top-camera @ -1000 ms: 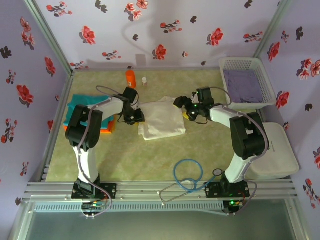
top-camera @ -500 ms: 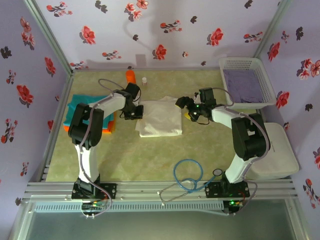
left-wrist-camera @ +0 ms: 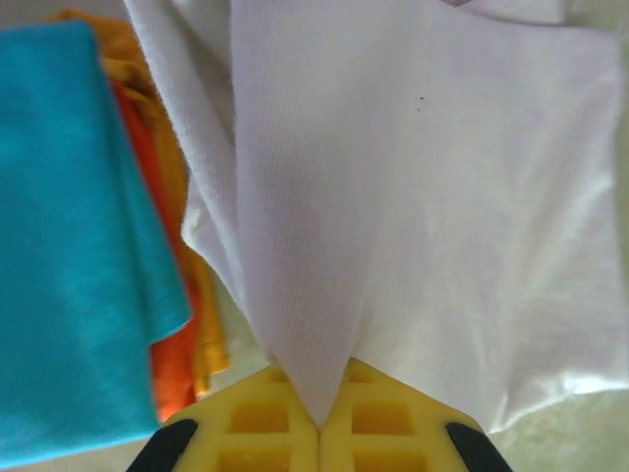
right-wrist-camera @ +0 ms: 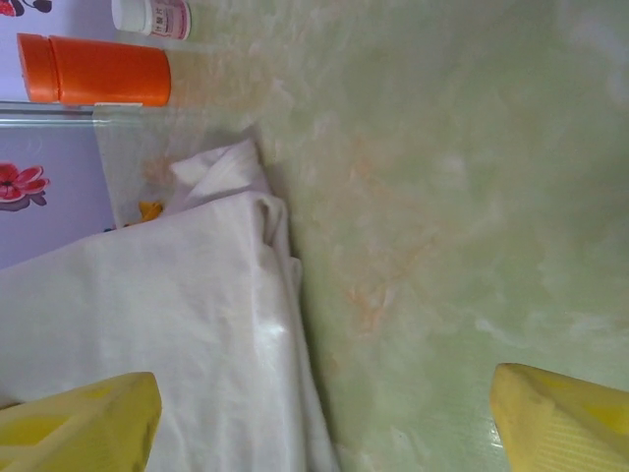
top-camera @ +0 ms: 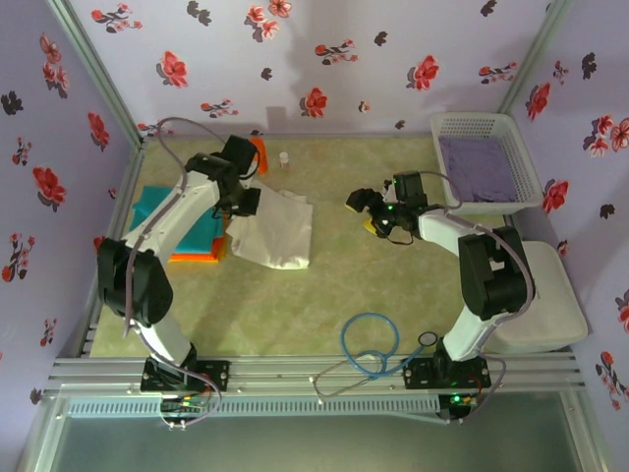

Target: Fold and stack the t-shirts

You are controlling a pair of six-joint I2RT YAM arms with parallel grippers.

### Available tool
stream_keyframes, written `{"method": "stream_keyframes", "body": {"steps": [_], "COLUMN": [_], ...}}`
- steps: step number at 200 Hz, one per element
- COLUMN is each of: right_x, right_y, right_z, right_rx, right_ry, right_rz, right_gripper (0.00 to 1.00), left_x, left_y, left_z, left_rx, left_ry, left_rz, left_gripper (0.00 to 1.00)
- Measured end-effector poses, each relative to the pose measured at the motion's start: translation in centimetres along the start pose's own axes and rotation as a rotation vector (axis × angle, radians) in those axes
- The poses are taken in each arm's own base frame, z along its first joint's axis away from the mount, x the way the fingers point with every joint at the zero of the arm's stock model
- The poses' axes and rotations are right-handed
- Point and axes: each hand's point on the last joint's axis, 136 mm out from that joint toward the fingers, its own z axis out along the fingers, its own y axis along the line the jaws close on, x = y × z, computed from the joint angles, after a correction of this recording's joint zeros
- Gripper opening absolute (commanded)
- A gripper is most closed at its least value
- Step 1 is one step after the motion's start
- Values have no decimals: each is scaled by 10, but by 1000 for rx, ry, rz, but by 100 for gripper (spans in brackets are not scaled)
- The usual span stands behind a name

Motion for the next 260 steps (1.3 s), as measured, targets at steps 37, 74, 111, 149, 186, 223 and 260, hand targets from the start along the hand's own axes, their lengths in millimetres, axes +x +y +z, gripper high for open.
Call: {"method": "stream_keyframes", "body": {"steps": [37, 74, 111, 149, 186, 223, 260], "right_x": [1, 4, 5, 5, 5, 6, 9], "right_y": [2, 2, 3, 2, 2, 1, -4], "right_z": [-2, -2, -2, -1, -1, -1, -1], "right_rx": [-5, -12, -16, -14, -14, -9, 13], "right_ry": [2, 18, 23, 26, 26, 30, 43], "right_rz": [-1, 2, 3, 5, 5, 9, 12], "right_gripper": [87, 87, 87, 87, 87, 87, 87], "left_x": [-1, 0, -2, -11, -18, -24, -21], "left_y": [25, 48, 65, 80, 85, 94, 99], "left_z": [-40, -63, -80, -102, -127, -145, -136], "left_rx": [-96, -175, -235, -274, -278, -285, -280], "left_ry": [6, 22, 27, -4, -52, -93, -67], "left_rz": [79, 128, 197, 224, 217, 195, 181], "left_gripper": [0, 0, 0, 0, 0, 0, 0]}}
